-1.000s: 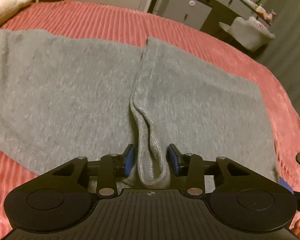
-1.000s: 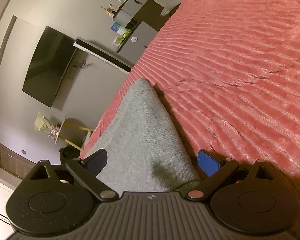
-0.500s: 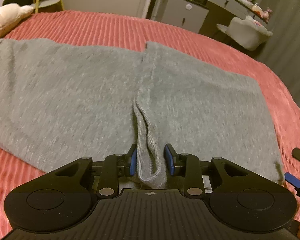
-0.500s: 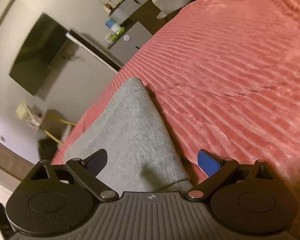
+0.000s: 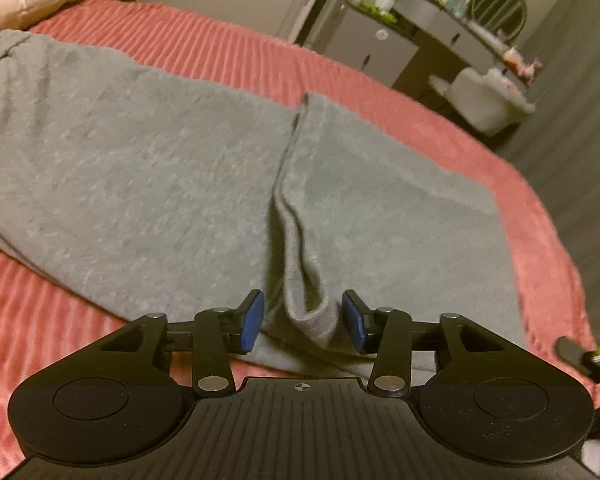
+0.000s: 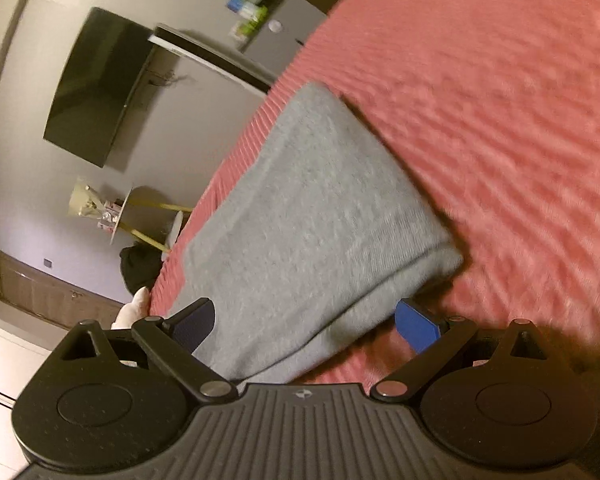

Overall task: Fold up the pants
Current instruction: 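Pull the seam fold with the left tool to straighten the pants, then move the left tool to the cuffed leg hems and close on them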

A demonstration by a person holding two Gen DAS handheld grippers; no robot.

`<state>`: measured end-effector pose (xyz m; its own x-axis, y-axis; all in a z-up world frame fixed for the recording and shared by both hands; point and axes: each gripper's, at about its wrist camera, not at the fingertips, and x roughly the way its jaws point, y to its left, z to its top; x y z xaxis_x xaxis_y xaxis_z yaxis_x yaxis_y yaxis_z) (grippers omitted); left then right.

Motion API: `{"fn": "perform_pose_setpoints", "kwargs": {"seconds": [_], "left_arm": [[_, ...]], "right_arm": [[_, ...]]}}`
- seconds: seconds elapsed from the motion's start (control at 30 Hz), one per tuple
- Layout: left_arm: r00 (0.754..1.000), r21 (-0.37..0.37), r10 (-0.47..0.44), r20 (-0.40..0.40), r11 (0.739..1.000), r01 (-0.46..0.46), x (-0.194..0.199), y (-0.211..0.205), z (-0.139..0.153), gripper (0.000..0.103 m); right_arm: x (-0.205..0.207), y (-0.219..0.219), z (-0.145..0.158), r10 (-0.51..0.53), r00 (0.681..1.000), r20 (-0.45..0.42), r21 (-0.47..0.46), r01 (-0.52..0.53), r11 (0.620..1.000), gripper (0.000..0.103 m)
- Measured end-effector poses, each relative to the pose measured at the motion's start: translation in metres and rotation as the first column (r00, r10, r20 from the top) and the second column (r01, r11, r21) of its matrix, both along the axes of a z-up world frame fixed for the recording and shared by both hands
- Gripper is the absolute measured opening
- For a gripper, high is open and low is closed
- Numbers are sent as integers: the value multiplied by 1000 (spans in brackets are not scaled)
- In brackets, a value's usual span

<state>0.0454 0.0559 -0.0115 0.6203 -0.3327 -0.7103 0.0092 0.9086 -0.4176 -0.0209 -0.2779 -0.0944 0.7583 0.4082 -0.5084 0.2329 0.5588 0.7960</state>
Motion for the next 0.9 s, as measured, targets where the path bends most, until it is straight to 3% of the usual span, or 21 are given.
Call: {"fn": "perform_pose_setpoints", "kwargs": {"seconds": [0.07,0.17,0.23,0.27,0.33,0.4,0.47,0.57,0.63,0.73,0.77,0.9], "left_arm": [[1000,-13,-2,10,1000,2,0,0,-1,63],[1000,-52,1,-23,999,-2,5,3,-11,63],[999,-78,13,-47,997,-17,9,7,-19,62],[998,-92,18,-52,996,-23,11,9,-21,60],[998,-116,36,-51,992,-42,14,12,-24,53],[997,-130,54,-54,990,-61,17,15,-25,30],[997,-140,68,-46,987,-74,16,16,-22,18],[997,-131,69,27,989,-65,6,16,-5,17],[997,-91,51,61,995,-45,1,11,3,17],[1000,25,23,-14,999,-23,9,-1,-8,18],[999,56,17,-45,998,-15,13,-3,-16,24],[999,63,41,-31,997,-39,14,-3,-13,34]], "right_arm": [[5,4,-1,-1,1000,-14,-5,1,1000,97],[11,4,-8,-49,999,-23,22,49,999,95],[13,2,-9,-89,996,-19,19,89,996,79],[12,2,-9,-102,994,-27,5,102,995,65],[13,2,-11,-111,993,-36,1,111,994,53],[14,4,-11,-116,993,-25,-13,116,993,33],[13,8,-9,-96,995,-3,-27,96,995,17],[11,11,-3,-72,996,56,-50,75,996,16],[10,12,2,-72,996,49,-101,76,992,16],[11,20,7,-65,997,-27,-200,59,978,20],[12,23,10,-64,997,-39,-225,54,973,20],[4,39,31,-36,999,-25,-386,24,922,22]]}}
